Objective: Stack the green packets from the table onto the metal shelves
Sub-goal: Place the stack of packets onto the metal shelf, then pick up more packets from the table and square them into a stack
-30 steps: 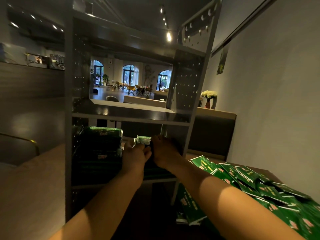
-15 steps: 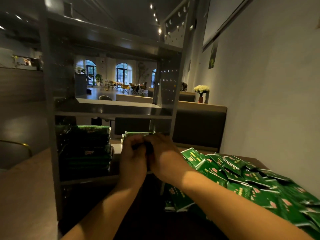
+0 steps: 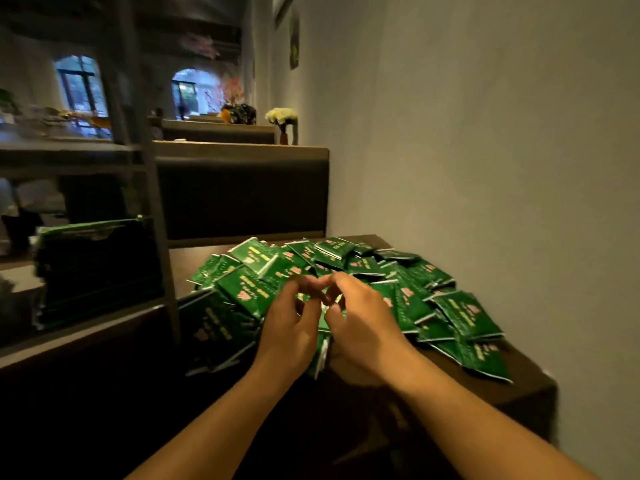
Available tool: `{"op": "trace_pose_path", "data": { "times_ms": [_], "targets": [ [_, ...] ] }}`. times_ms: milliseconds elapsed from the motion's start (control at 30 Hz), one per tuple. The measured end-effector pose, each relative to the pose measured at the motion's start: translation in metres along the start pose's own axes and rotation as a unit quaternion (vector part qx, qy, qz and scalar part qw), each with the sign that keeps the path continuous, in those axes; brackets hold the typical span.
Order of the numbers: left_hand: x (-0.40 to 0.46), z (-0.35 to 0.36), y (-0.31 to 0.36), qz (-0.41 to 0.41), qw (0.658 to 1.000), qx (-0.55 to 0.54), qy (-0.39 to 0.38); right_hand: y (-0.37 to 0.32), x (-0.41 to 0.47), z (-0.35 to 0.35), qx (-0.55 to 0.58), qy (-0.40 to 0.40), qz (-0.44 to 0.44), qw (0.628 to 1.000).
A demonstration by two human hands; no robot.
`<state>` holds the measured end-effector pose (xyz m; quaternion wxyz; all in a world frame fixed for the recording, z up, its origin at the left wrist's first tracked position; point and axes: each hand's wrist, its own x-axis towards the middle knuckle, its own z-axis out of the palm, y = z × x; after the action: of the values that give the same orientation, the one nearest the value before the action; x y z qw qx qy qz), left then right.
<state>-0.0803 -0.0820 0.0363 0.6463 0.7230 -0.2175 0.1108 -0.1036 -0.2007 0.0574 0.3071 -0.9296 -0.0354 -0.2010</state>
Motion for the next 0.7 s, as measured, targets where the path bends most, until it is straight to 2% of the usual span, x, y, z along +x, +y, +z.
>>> {"op": "trace_pose_path", "data": {
  "times_ms": [333, 533, 700],
  "targets": [
    [0.013, 0.124, -0.042, 0.023, 0.995, -0.030, -0.088, 0.120, -0.015, -0.040, -0.077, 0.063, 0.132, 0.986],
    [0.007, 0.132, -0.061, 0.029, 0.995, -0.046, -0.088, 0.191, -0.007, -0.068, -0.169, 0.104, 0.217, 0.956],
    [0.002, 0.127, -0.063, 0.022, 0.995, -0.041, -0.094, 0.233, 0.002, -0.086, -0.229, 0.097, 0.308, 0.918]
  ]
}}
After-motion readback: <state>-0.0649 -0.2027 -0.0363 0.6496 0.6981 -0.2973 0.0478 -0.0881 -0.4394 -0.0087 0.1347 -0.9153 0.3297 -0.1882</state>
